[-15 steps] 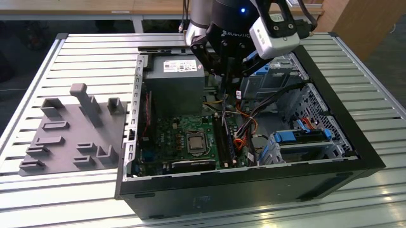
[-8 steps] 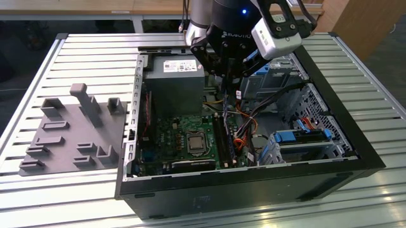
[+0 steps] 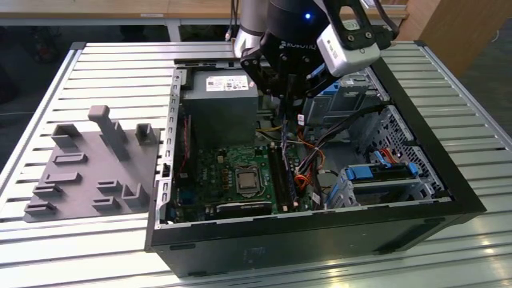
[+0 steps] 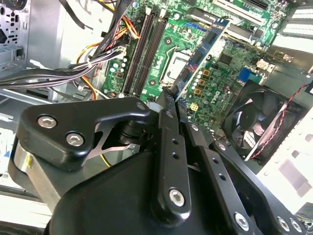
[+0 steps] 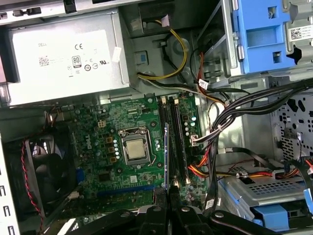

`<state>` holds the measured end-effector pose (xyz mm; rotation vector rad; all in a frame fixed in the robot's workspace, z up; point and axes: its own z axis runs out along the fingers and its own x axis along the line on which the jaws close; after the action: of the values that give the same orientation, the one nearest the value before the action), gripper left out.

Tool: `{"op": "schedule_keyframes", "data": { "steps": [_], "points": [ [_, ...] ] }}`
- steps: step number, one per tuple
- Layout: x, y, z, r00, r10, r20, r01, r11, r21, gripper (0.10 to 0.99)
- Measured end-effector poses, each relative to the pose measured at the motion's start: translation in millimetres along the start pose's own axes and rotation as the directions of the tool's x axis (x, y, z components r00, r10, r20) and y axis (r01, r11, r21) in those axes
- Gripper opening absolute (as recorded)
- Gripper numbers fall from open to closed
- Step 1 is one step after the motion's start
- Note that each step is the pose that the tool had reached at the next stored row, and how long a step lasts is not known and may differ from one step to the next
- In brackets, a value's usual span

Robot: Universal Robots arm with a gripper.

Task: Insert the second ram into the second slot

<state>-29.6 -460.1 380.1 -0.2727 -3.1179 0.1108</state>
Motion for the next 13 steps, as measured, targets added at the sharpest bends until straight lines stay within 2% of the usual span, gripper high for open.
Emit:
{"op": "schedule_keyframes", "data": {
  "steps": [4, 8, 10, 13],
  "points": [
    [0.0, 0.0, 1.3, 1.0, -0.006, 0.0008, 0.006, 1.0, 0.0, 0.137],
    [0.0, 0.1, 3.8, 0.9982, -0.061, 0.005, 0.061, 0.9982, 0.0, 0.137],
    [0.1, 0.3, 5.6, 0.9974, -0.072, 0.0056, 0.073, 0.9974, -0.005, 0.137],
    [0.1, 0.4, 8.1, 0.997, -0.077, 0.0049, 0.077, 0.9969, -0.018, 0.137]
  ]
}}
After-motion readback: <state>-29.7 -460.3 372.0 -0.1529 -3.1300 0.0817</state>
